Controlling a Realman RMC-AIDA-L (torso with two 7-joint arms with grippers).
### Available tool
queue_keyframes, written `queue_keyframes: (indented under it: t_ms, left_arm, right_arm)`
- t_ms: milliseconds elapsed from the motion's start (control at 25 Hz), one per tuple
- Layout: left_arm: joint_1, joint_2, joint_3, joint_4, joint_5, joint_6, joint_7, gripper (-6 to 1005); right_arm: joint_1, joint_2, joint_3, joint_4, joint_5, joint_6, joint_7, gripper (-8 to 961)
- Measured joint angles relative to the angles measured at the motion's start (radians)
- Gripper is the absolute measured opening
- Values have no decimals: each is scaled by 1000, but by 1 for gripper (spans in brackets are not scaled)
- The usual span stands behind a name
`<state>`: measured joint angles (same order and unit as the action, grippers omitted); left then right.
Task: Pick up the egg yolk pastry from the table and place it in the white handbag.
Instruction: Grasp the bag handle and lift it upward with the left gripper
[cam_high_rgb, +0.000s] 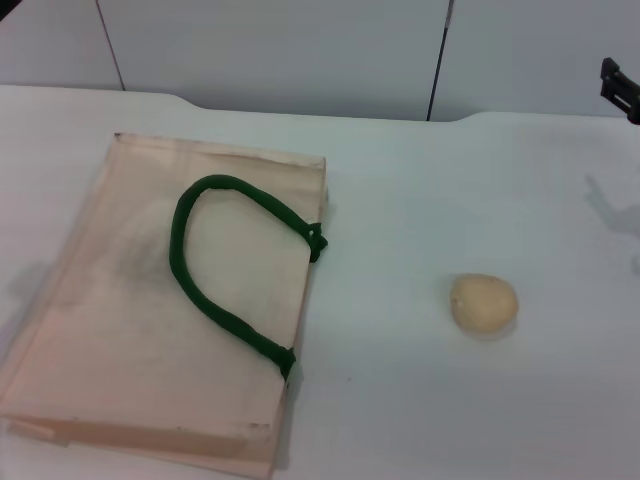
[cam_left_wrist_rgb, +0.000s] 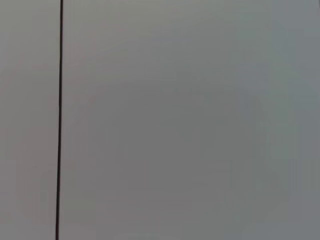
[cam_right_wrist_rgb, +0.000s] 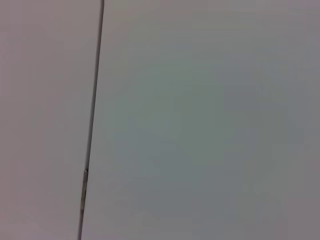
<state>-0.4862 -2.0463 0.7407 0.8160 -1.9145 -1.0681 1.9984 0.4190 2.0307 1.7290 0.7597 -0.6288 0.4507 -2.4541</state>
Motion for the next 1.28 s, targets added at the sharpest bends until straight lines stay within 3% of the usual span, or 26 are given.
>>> queue_keyframes:
  t_ms: [320, 640, 960, 1280]
  left_arm:
    - [11, 5, 55, 24, 14, -1, -32, 507]
    - [49, 10, 104, 229, 153, -15, -289, 506]
    - [40, 13, 106, 264, 188, -67, -332, 504]
    - [48, 14, 102, 438, 417, -80, -575, 480]
  right_arm:
    - [-2, 0, -18, -4, 0, 1, 2, 794]
    - [-2, 0, -26, -10, 0, 2, 4, 794]
    - [-2, -1, -31, -20, -1, 2, 17, 794]
    - [-3, -1, -42, -20, -4, 2, 32, 793]
